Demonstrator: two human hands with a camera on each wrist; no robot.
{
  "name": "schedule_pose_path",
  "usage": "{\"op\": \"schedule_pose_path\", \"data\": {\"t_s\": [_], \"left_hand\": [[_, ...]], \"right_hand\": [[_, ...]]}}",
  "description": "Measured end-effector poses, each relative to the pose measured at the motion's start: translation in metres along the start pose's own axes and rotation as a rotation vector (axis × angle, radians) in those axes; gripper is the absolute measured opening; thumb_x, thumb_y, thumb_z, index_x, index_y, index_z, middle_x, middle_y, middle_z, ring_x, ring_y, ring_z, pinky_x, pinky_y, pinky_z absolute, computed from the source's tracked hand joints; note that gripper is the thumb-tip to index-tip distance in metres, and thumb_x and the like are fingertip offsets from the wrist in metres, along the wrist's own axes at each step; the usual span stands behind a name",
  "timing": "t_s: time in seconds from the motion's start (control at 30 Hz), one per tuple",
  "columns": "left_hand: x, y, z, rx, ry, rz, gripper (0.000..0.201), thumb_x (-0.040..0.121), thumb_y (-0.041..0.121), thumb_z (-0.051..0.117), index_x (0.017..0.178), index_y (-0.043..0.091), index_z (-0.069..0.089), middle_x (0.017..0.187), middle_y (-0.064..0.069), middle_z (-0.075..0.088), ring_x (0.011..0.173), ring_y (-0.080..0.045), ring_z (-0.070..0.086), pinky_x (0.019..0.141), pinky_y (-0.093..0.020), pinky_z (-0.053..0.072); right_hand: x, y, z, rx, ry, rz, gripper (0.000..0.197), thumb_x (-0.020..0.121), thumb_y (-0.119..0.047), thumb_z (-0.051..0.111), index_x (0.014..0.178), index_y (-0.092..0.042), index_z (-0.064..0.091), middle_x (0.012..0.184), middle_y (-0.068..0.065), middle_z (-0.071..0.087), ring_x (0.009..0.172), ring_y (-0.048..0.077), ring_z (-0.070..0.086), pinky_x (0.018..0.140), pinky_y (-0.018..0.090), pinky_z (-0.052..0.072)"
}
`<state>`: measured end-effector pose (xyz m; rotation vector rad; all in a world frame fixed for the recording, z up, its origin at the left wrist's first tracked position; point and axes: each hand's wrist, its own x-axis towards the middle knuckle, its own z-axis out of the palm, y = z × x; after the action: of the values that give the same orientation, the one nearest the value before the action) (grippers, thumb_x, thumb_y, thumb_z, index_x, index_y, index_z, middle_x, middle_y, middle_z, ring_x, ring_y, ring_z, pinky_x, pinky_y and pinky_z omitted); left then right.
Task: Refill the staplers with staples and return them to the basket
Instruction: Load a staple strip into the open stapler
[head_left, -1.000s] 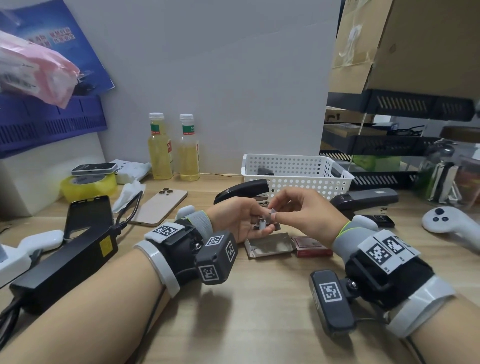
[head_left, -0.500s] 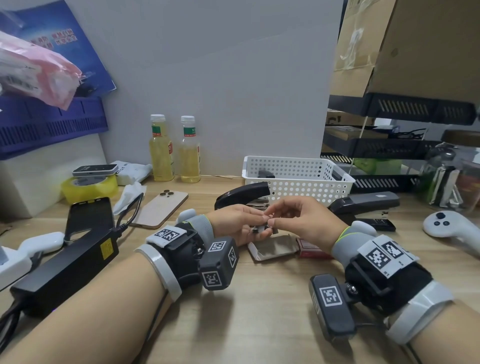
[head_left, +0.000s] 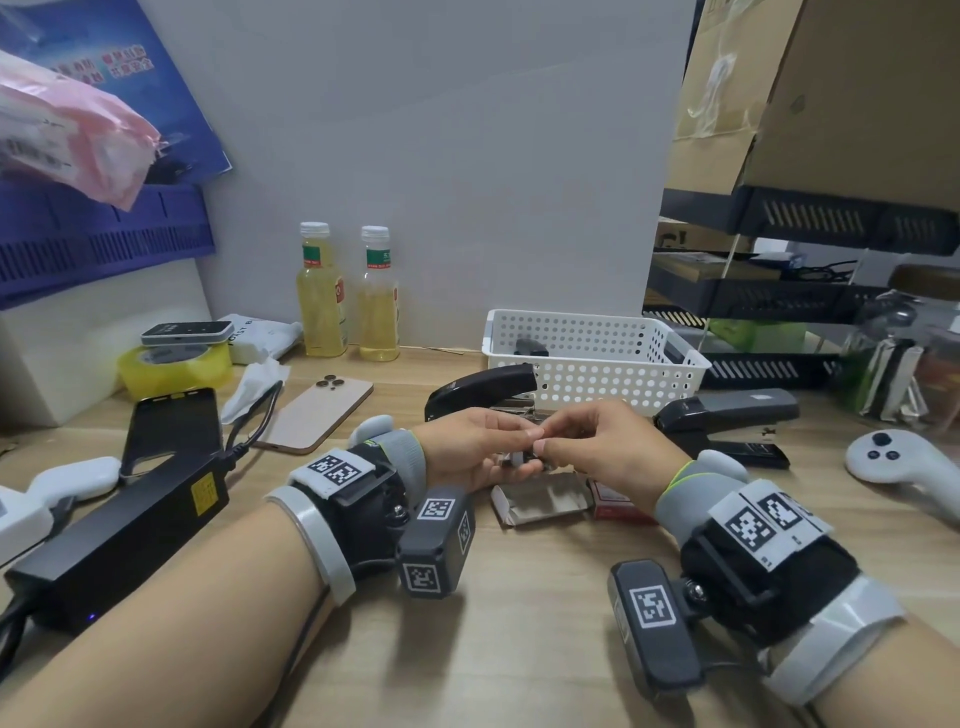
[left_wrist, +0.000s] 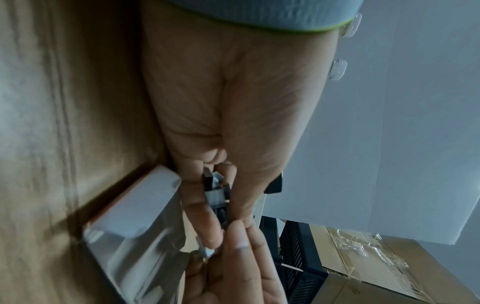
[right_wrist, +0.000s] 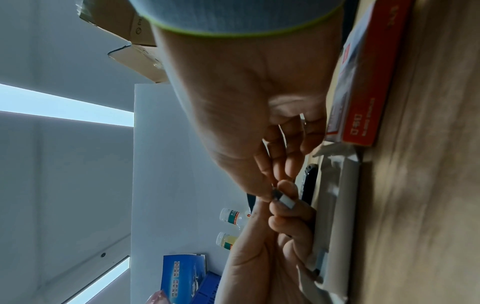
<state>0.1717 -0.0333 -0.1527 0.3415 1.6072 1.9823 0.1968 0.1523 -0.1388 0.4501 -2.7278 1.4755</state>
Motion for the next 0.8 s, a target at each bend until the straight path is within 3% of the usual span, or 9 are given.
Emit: {"op": "schedule_pose_path", "data": {"t_s": [0.13,0.2,0.37,0.43,0.53,0.67,0.8], "left_hand": [[0.0008,0.0017,0.0016,0.012,0.026,-0.013,0.019,0.101,0.01,0.049,0.112,-0.003,0.059,0.09,-0.012,0.064,0.067,-0.011,0.067,0.062,-0.014,0.055],[0.0012,0.0013,0.0018,0.021,0.034,-0.002,0.024,0.101,0.014,0.05,0.117,-0.003,0.057,0.087,-0.011,0.063,0.063,-0.009,0.064,0.06,-0.014,0.054],[0.0015,0.0001,-0.0005,0.01,0.062,-0.003,0.031,0.101,0.024,0.052,0.116,-0.002,0.059,0.089,-0.012,0.061,0.067,-0.01,0.058,0.062,-0.014,0.053],[0.0005,0.0004,-0.0002,0.001,0.07,-0.002,0.03,0.1,0.029,0.053,0.107,0.002,0.063,0.082,-0.009,0.061,0.066,-0.011,0.057,0.062,-0.014,0.053],[-0.0004,0.0009,-0.0011,-0.045,0.085,-0.001,0.028,0.098,0.028,0.055,0.095,0.002,0.063,0.079,-0.011,0.059,0.062,-0.011,0.056,0.061,-0.014,0.052],[-0.0008,0.0001,-0.0048,-0.089,0.086,0.0,0.022,0.098,0.016,0.056,0.101,-0.003,0.065,0.083,-0.012,0.06,0.065,-0.01,0.056,0.061,-0.014,0.053],[-0.0021,0.001,-0.0023,-0.093,0.092,-0.01,0.027,0.098,0.02,0.057,0.108,-0.004,0.064,0.083,-0.012,0.06,0.063,-0.01,0.056,0.06,-0.013,0.052]], "right_hand": [[0.0009,0.0001,0.0025,0.058,0.014,0.01,0.009,0.084,-0.021,0.076,0.091,-0.016,0.077,0.07,-0.004,0.07,0.061,0.003,0.058,0.061,0.018,0.046],[0.003,0.0019,0.0058,0.122,0.042,0.02,0.009,0.084,-0.016,0.076,0.093,-0.012,0.075,0.068,-0.005,0.069,0.058,0.002,0.056,0.056,0.013,0.042],[0.0044,0.0024,0.01,0.222,0.084,0.002,0.009,0.086,-0.01,0.072,0.095,-0.008,0.073,0.077,0.006,0.072,0.066,0.008,0.062,0.06,0.02,0.045],[0.0056,0.0024,0.0083,0.245,0.116,-0.008,0.007,0.087,-0.007,0.07,0.095,-0.006,0.071,0.084,0.013,0.073,0.067,0.01,0.063,0.062,0.023,0.048],[0.008,0.0047,0.0046,0.288,0.148,-0.035,0.005,0.088,0.0,0.066,0.091,-0.003,0.069,0.08,0.018,0.069,0.065,0.016,0.058,0.067,0.033,0.05],[0.0083,0.0057,0.003,0.298,0.117,-0.069,0.006,0.087,0.004,0.067,0.092,0.002,0.07,0.087,0.028,0.07,0.06,0.009,0.061,0.066,0.024,0.054],[0.0095,0.0075,0.0021,0.336,0.118,-0.091,0.007,0.084,0.005,0.07,0.089,0.001,0.072,0.088,0.027,0.072,0.067,0.015,0.064,0.067,0.023,0.055]]}}
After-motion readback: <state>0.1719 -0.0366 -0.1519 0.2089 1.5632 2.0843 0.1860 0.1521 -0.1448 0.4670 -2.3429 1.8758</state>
